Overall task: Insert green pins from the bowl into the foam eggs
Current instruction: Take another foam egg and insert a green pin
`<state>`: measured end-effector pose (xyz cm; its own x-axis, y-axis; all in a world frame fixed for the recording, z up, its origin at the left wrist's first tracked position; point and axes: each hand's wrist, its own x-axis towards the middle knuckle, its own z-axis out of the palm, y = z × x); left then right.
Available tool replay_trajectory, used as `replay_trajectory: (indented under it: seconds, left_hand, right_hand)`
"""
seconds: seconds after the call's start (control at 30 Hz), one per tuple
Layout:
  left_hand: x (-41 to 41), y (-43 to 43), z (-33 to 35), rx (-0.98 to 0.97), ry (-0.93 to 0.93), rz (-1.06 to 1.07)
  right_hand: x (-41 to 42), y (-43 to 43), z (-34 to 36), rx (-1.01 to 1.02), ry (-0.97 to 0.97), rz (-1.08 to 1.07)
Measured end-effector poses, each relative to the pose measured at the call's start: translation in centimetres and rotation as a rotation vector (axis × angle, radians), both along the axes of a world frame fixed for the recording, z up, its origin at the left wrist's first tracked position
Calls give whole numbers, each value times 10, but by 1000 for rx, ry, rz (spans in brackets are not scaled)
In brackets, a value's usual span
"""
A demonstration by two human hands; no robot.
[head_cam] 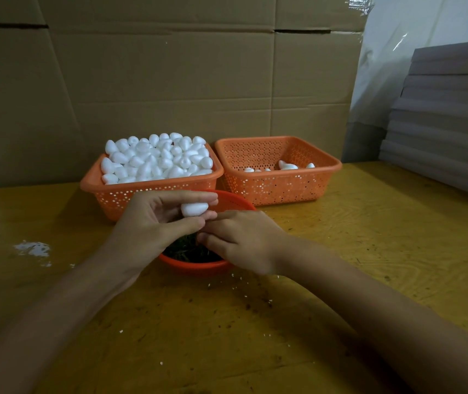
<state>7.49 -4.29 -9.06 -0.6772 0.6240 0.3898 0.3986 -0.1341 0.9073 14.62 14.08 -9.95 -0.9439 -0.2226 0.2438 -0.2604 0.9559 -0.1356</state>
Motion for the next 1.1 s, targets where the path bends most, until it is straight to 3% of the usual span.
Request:
replay_trajectory:
  seconds: [0.37, 1.1]
  left_hand:
    - [-2, 1, -2, 62, -112, -58]
    - [-2, 1, -3, 115, 18, -16]
  right_hand:
    - [-1, 0, 0, 4, -9, -5]
    - [2, -2, 2, 17, 13, -7]
